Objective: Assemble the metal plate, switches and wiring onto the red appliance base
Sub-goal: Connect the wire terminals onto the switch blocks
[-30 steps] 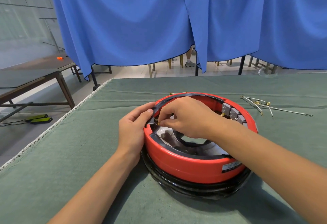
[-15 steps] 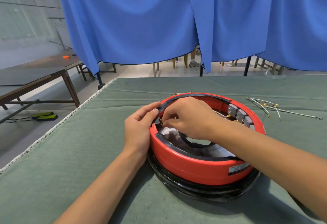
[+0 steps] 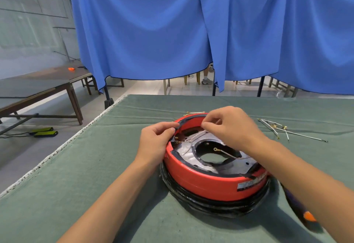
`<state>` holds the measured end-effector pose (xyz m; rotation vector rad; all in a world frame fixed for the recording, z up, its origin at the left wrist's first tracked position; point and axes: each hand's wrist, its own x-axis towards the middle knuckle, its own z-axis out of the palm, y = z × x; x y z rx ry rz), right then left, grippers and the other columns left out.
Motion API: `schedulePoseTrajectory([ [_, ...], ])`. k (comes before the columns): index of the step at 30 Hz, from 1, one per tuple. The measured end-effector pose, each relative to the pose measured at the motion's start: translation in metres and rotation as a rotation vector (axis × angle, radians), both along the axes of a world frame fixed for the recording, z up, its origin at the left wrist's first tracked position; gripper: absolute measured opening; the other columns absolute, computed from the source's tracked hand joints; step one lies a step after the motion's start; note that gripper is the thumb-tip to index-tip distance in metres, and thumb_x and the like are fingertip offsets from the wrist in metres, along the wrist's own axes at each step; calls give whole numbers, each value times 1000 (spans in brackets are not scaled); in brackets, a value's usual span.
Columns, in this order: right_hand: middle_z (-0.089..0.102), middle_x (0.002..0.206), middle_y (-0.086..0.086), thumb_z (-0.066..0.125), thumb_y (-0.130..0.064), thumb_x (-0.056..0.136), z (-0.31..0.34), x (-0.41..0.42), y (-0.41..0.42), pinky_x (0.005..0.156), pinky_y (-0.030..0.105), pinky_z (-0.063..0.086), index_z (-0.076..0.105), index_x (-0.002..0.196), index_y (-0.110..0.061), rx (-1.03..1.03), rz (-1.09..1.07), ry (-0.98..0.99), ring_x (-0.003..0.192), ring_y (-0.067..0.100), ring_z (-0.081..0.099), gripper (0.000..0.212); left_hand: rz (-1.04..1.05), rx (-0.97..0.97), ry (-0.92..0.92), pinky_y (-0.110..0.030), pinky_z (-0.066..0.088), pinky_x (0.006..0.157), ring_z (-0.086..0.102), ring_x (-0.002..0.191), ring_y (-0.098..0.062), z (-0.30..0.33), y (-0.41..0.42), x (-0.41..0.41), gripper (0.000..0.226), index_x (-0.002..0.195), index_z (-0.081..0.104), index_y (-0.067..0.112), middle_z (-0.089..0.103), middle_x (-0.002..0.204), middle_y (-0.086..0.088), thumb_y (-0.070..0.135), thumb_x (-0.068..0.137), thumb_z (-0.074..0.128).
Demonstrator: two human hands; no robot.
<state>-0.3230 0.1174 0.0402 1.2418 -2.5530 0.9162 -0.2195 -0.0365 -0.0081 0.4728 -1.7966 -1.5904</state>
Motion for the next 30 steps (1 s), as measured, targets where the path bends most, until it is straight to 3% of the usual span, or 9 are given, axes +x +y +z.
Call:
schedulePoseTrajectory([
  [3,67,81,-13,60,-25,85,-8,-10,37,69,30,46,72,83,-31,-69,-247,74,89,15,62,13,88,-212,-168,-21,47,60,60,61,-6,12,0,2,23,87,74,12,72,80,-5,-3,86,57],
  [5,68,94,-9,59,-22,84,-17,-13,57,73,32,43,71,90,-28,-136,-351,67,100,19,57,14,205,-470,-298,-29,51,77,64,84,-14,23,7,5,24,91,75,17,73,94,-1,6,84,56],
  [7,65,104,-7,59,-21,86,-28,-12,65,76,32,37,69,96,-26,-200,-392,63,108,19,49,15,246,-657,-303,-33,48,87,61,100,-16,35,25,10,23,93,75,22,71,100,4,13,83,56],
  [12,64,107,-3,55,-19,88,-41,-10,54,79,29,40,61,101,-22,-396,-399,-134,97,17,58,15,-22,-741,-269,-35,52,78,65,83,-15,45,94,10,20,87,72,25,72,84,8,23,82,54],
  [16,62,93,-13,53,-21,91,-41,-10,47,78,30,42,58,91,-28,-453,-322,-207,92,13,60,9,-121,-814,-305,-37,51,76,63,85,-19,42,123,-7,19,87,71,22,71,87,4,26,84,53],
  [19,69,84,-6,54,-15,88,-30,-25,57,76,42,53,63,78,-25,-573,-263,-358,82,20,68,17,-135,-856,-336,-34,49,77,60,87,-18,40,128,-21,18,86,70,23,65,87,5,33,85,55],
  [21,70,79,-5,56,-15,84,-28,-44,70,74,44,55,65,72,-26,-543,-330,-330,80,22,67,19,-153,-860,-338,-33,48,80,57,90,-16,37,125,-28,13,90,68,26,59,88,7,34,83,60],
  [24,67,79,-11,58,-17,83,-43,-71,91,73,35,50,63,73,-28,-409,-489,-242,84,23,64,16,-190,-835,-329,-35,48,82,55,90,-15,36,121,-38,10,90,67,28,53,83,9,32,82,65],
  [30,61,115,1,57,-28,89,-81,-114,106,83,33,43,60,110,-22,-181,-650,-306,104,25,58,22,-175,-794,-296,-32,47,80,50,78,-10,33,111,-60,4,87,66,30,50,74,12,30,83,65],
])
